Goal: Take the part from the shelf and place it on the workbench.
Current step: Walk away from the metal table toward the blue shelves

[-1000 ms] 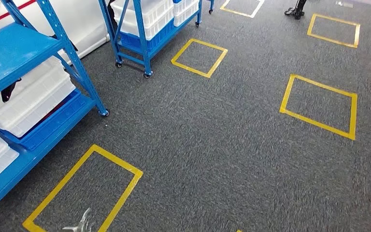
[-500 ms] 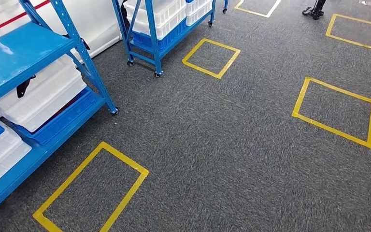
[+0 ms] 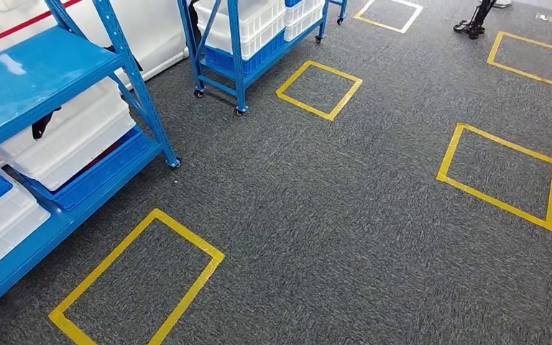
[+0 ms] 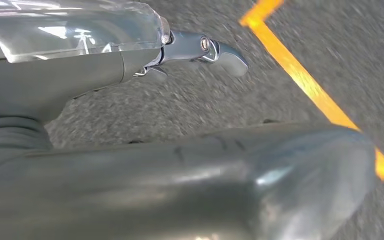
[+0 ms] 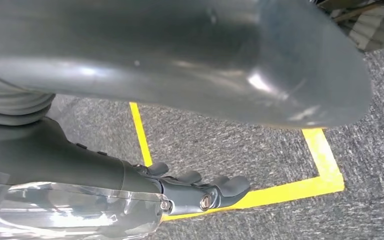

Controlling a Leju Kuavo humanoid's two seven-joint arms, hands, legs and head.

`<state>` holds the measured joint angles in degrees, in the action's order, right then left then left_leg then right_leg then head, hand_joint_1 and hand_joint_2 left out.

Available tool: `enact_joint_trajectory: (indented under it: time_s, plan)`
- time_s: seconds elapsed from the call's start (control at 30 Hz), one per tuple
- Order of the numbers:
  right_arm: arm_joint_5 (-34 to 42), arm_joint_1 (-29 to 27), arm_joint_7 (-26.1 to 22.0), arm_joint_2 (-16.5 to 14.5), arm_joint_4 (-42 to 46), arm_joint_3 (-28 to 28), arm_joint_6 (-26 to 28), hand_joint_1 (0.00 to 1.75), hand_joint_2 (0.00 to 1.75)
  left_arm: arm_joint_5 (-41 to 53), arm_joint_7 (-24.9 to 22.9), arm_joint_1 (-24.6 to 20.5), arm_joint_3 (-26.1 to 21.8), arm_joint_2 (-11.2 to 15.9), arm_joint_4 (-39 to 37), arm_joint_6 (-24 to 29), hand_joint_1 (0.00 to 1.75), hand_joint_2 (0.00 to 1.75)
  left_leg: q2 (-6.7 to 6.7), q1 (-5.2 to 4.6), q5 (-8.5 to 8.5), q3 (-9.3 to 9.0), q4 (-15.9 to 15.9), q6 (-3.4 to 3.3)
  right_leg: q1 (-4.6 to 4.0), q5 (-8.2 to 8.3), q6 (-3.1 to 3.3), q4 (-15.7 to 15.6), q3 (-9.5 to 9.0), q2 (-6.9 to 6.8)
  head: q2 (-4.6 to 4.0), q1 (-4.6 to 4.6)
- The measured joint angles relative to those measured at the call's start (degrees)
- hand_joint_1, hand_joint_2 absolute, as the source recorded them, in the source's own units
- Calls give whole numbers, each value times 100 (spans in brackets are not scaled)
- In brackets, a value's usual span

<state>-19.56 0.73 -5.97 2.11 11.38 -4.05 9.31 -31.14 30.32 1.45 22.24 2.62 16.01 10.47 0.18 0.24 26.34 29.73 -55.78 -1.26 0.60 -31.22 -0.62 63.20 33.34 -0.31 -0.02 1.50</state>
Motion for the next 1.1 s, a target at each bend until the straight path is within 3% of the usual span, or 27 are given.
enact_joint_trajectory:
  time_s: [0.07,0.1,0.13,0.2,0.27,0.33,0.4,0.47,0.57,0.6,0.63,0.67,0.77,0.83,0.9,0.93,1.0,1.03,1.1]
  plan:
    - [-20,-3,-2,19,-10,7,32,0,0,-39,-43,-10,-53,-36,-108,-29,0,0,-31,-9,-5,11,0,-23,12,-362,-34,789,397,15,0,0]
    - [-50,-2,-1,27,-12,8,60,0,0,-55,-68,-13,-74,-58,-160,-31,0,0,-56,-12,-3,13,-5,-24,18,-433,-48,1071,547,17,0,1]
    - [-90,0,4,31,-12,8,87,0,0,-73,-85,-14,-97,-83,-203,-27,0,0,-95,-13,1,11,-11,-21,24,-386,-57,1150,601,19,0,1]
    - [-184,9,27,40,-12,8,112,0,0,-107,-99,-28,-143,-134,-260,-15,0,0,-185,-8,14,1,-33,-2,38,-1,-53,622,363,62,0,1]
    - [-265,27,68,53,-12,2,92,0,0,-127,-92,-59,-175,-174,-286,-7,0,0,-293,-10,38,20,-77,41,54,321,-24,-154,1,278,0,0]
    - [-331,65,118,60,-11,-11,55,0,0,-132,-79,-92,-201,-192,-301,-7,0,0,-391,-13,50,72,-111,105,43,380,18,-462,-134,390,0,0]
    - [-360,116,152,56,-9,-21,27,0,0,-134,-71,-103,-226,-197,-321,-7,0,0,-468,-6,48,99,-117,175,36,392,85,-480,-139,270,0,1]
    - [-373,141,165,51,-8,-26,12,0,0,-134,-60,-104,-249,-203,-338,-9,0,0,-369,-2,181,178,-301,229,54,411,171,-519,-151,149,0,3]
    - [-399,134,176,49,-8,-29,-8,0,0,-131,-22,-125,-278,-211,-348,-27,0,0,-119,16,735,667,-1342,291,39,408,233,-534,-145,-47,0,5]
    - [-403,132,183,49,-8,-29,-10,0,0,-130,-9,-129,-285,-213,-353,-33,0,0,-88,25,851,827,-1673,310,29,404,237,-532,-144,-116,0,5]
    - [-405,133,191,49,-8,-29,-10,0,0,-127,2,-129,-291,-216,-357,-39,0,0,-70,31,860,902,-1825,321,22,398,238,-530,-146,-180,0,5]
    - [-404,136,202,48,-8,-29,-11,0,0,-122,10,-127,-294,-219,-361,-44,0,0,-50,36,744,848,-1717,324,18,390,234,-527,-154,-240,0,5]
    - [-388,140,225,46,-6,-29,-14,0,0,-102,21,-143,-294,-222,-368,-62,0,0,198,17,191,264,-557,269,2,350,187,-512,-204,-405,0,4]
    - [-366,141,227,46,-5,-29,-14,0,0,-85,22,-165,-294,-223,-370,-78,0,0,308,-15,82,88,-165,196,-19,328,129,-504,-233,-495,0,3]
    - [-341,152,227,44,-2,-29,-13,0,0,-73,21,-169,-294,-225,-378,-92,0,0,202,-25,71,102,-138,123,-22,319,61,-512,-258,-578,0,3]
    - [-332,157,228,43,1,-29,-13,0,0,-71,20,-166,-294,-225,-383,-98,0,0,149,-16,48,91,-115,88,-10,295,25,-492,-266,-542,0,2]
    - [-321,149,228,41,7,-29,-13,0,0,-64,18,-172,-294,-228,-388,-112,0,0,47,9,-5,70,-66,18,15,78,-36,-195,-143,-287,0,1]
    - [-318,137,228,41,7,-29,-14,0,0,-58,18,-178,-294,-230,-388,-120,0,0,-3,14,-20,72,-58,-1,28,-111,-57,137,12,-127,0,0]
    - [-315,104,227,42,6,-29,-14,0,0,-42,19,-187,-294,-231,-388,-134,0,0,-129,9,-29,91,-65,-18,30,-442,-78,903,394,1,0,-1]
